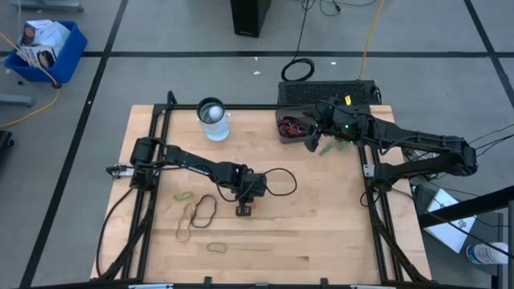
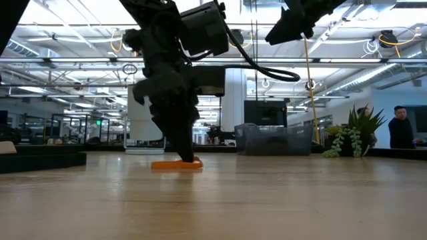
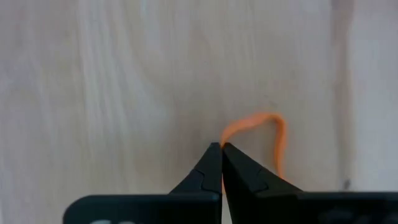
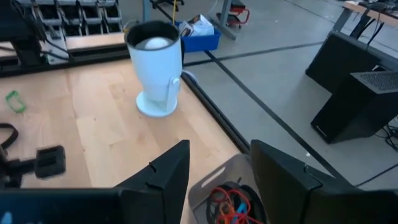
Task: Pick and place rubber bands into bin
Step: Put the orange rubber band into the black bin
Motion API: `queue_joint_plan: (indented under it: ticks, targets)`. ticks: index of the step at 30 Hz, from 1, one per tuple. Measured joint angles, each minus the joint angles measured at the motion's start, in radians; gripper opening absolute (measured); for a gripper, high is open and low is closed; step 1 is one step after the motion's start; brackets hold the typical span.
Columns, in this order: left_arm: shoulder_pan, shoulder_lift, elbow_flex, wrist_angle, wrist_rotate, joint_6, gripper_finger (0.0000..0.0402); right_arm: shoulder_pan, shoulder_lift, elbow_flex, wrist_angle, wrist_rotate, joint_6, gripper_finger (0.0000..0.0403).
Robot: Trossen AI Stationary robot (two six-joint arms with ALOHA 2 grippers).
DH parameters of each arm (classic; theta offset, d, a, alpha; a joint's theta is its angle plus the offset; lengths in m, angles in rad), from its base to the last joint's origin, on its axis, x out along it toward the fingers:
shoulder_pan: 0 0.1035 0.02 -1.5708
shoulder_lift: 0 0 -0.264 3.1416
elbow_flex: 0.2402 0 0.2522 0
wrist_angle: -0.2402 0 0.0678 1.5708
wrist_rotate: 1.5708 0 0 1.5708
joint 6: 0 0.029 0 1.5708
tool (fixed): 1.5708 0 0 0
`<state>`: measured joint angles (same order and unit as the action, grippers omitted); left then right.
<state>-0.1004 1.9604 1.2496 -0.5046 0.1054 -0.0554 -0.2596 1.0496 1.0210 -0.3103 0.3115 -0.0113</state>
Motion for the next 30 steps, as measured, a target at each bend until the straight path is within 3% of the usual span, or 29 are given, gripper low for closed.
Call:
queue_joint_plan:
  ticks: [7, 13, 20, 26, 30]
  targets:
    - [0.025, -0.159, -0.001, -0.051, -0.017, -0.002, 0.0004, 0.000, 0.000, 0.000, -0.038, -0.002, 0.002, 0.0162]
    - [0.059, -0.397, 0.000, -0.129, -0.189, -0.002, 0.0004, 0.000, 0.000, 0.000, -0.038, -0.007, 0.000, 0.0166]
    - [0.086, -0.616, 0.001, -0.040, -0.316, 0.032, 0.0004, 0.001, 0.000, 0.000, -0.009, -0.200, 0.020, 0.0161]
    - [0.087, -0.664, 0.001, 0.160, -0.276, 0.138, 0.0004, 0.014, 0.003, 0.000, 0.101, -0.408, 0.061, 0.0159]
    - [0.087, -0.655, 0.001, 0.247, -0.262, 0.185, 0.0006, 0.075, 0.037, 0.000, 0.200, -0.421, 0.042, 0.0159]
